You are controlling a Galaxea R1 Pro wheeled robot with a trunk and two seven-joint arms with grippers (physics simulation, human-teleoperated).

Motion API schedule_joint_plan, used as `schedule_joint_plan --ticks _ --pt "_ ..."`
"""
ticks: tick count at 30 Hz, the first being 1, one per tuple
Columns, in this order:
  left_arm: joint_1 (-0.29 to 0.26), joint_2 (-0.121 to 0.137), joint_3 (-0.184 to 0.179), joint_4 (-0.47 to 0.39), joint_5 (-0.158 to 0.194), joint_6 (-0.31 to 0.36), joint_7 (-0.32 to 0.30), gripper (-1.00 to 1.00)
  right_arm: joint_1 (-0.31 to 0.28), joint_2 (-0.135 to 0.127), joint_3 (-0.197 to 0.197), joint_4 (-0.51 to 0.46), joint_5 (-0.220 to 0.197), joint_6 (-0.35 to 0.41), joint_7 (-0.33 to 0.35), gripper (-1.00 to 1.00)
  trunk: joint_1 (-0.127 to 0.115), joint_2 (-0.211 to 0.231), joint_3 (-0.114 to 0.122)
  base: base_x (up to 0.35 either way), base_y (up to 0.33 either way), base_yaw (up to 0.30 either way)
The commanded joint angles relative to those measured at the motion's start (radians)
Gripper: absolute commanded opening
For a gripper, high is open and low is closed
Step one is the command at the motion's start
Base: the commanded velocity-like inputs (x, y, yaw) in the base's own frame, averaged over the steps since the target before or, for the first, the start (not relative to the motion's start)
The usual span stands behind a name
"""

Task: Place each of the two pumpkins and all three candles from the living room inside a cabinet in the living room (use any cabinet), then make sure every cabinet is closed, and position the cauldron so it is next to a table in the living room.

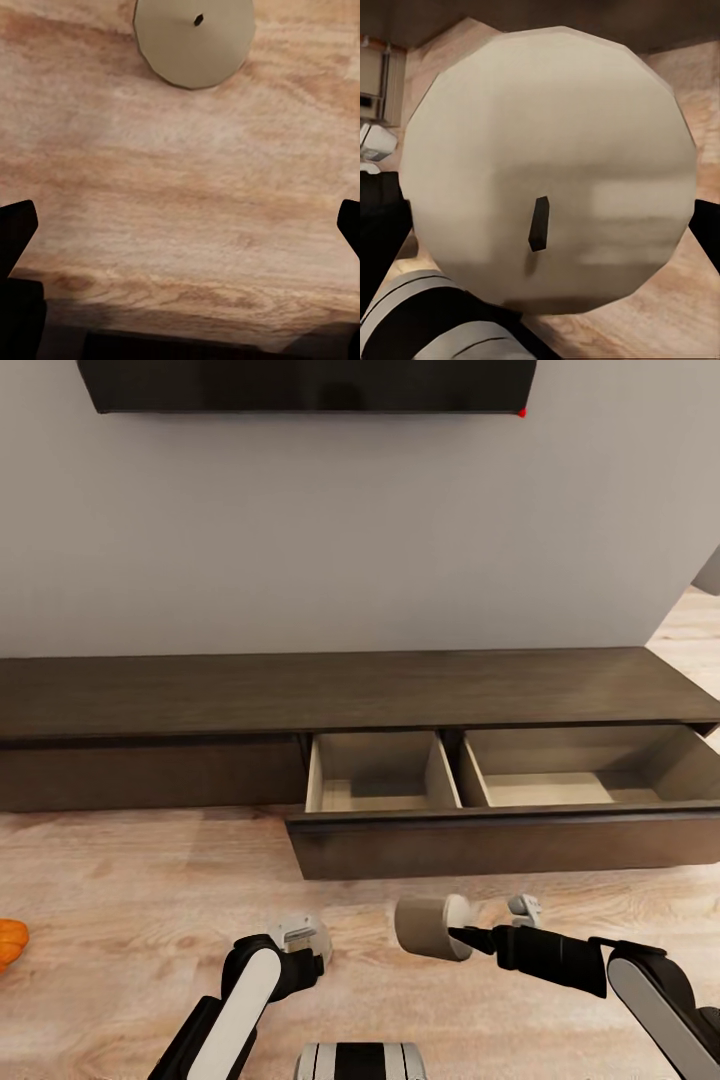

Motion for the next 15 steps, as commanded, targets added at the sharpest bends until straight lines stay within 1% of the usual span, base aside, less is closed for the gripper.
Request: schedule_joint_plan --ticks 1,7,15 --pt "0.0 0.0 0.0 0.0 0.0 0.0 0.0 1.0 0.0 0.0 0.002 0.0 -0.002 0.0 0.0 -1.0 0.0 0.0 -0.004 0.0 0.0 0.0" --pt "0.0 0.0 -0.001 0.0 -0.001 0.0 0.0 1.0 0.0 0.003 0.008 0.0 -0.002 0.002 -0.001 -1.0 0.003 -0.002 -0.027 0.0 0.0 0.0" --pt "0.0 0.0 -0.002 -0.001 -0.003 -0.002 0.0 1.0 0.0 0.003 0.001 0.001 -0.002 0.002 -0.001 -1.0 0.003 -0.002 -0.027 0.0 0.0 0.0"
